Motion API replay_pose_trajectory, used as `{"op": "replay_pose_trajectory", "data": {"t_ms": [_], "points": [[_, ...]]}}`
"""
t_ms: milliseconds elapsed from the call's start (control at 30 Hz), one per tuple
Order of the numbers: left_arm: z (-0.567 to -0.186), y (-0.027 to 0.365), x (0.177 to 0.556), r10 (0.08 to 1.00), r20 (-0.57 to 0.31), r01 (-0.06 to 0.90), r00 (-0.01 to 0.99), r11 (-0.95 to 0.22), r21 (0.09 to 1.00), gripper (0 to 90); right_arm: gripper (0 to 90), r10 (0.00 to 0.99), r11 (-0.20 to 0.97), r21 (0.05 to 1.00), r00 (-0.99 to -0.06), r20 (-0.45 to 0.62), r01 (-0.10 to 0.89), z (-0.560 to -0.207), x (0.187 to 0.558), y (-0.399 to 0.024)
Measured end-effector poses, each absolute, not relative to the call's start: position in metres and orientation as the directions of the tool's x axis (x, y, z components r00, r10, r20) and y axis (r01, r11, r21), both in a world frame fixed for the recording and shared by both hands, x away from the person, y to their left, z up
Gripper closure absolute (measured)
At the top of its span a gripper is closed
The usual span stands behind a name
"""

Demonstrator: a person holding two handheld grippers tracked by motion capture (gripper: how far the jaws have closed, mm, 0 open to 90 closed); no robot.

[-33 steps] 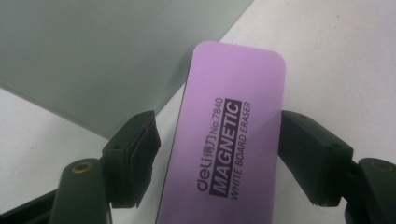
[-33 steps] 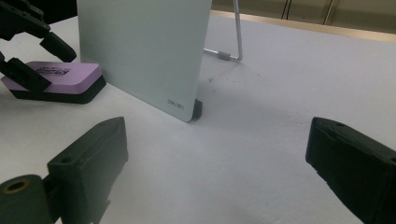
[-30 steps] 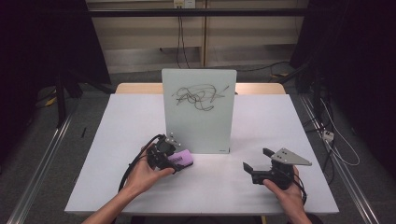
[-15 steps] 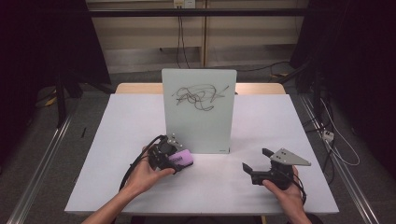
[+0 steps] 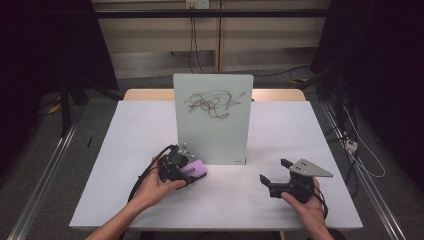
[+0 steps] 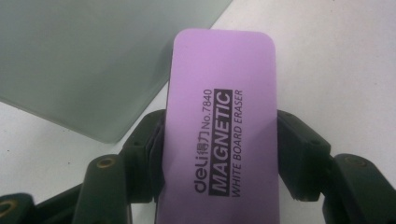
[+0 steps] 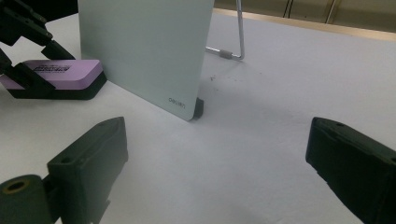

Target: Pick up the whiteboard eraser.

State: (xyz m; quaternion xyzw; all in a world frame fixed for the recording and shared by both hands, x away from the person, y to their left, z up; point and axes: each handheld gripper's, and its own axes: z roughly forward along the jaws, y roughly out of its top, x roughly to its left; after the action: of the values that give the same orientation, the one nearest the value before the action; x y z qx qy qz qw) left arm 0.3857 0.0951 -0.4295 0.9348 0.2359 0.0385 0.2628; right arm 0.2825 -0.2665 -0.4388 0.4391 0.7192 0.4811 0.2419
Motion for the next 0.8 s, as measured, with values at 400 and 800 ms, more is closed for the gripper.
{"op": "replay_pose_trajectory", "data": {"t_ms": [400, 800], "points": [[-0.428, 0.098, 0.384, 0.469, -0.050, 0.422, 0.882, -0.737, 0.529, 40.7, 5.6, 0.864, 0.151, 0.905, -0.498, 0.075, 0.399, -0.439, 0.283, -0.267], [-0.423, 0.107, 0.378, 0.460, -0.082, 0.418, 0.884, -0.699, 0.580, 40.9, 5.6, 0.867, 0.144, 0.903, -0.491, 0.082, 0.405, -0.439, 0.285, -0.267]]}}
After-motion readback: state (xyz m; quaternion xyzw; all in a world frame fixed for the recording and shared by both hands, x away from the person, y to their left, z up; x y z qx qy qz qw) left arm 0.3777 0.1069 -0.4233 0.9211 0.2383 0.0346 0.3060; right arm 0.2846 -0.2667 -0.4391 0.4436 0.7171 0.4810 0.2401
